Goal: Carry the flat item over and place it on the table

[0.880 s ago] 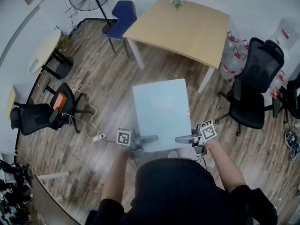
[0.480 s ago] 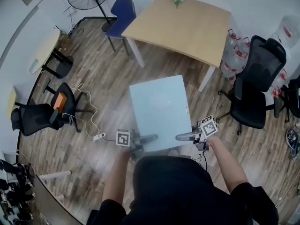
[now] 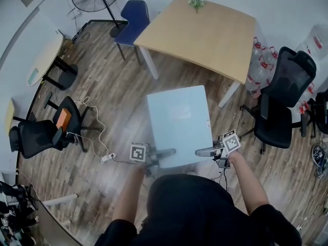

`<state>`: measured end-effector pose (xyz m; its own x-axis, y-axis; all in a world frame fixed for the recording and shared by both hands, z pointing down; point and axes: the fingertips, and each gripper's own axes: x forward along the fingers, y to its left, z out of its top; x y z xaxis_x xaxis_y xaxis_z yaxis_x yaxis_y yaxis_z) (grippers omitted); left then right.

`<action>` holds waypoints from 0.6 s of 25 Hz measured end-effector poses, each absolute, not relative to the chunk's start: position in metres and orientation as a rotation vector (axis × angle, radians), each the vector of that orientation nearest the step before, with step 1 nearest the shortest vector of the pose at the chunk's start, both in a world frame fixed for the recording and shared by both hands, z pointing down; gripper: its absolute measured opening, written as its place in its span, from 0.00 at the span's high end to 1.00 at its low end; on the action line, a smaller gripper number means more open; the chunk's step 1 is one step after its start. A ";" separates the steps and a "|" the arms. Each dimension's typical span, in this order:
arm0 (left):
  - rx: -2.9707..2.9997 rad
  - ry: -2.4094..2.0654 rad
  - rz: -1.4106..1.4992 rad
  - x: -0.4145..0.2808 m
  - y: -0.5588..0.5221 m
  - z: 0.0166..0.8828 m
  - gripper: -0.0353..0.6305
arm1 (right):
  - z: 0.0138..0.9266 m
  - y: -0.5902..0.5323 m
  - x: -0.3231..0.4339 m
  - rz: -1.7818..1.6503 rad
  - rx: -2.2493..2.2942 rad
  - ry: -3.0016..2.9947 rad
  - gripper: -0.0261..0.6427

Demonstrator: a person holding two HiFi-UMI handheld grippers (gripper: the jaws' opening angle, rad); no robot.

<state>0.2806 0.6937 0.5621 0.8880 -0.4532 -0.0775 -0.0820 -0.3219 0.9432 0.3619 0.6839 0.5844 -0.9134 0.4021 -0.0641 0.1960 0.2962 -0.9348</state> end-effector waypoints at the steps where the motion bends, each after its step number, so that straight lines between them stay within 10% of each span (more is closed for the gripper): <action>1: 1.873 -0.394 -0.395 0.270 0.683 0.564 0.45 | 0.585 0.674 0.351 1.681 -0.552 -2.370 0.53; 15: 1.807 -0.351 -0.420 0.101 0.510 0.570 0.45 | 0.578 0.503 0.187 1.762 -0.470 -2.282 0.53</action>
<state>0.1014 0.5100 0.5702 0.8898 -0.4447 -0.1024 -0.0224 -0.2666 0.9635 0.1868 0.5035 0.5784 -0.9247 0.3800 -0.0209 0.1163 0.2298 -0.9663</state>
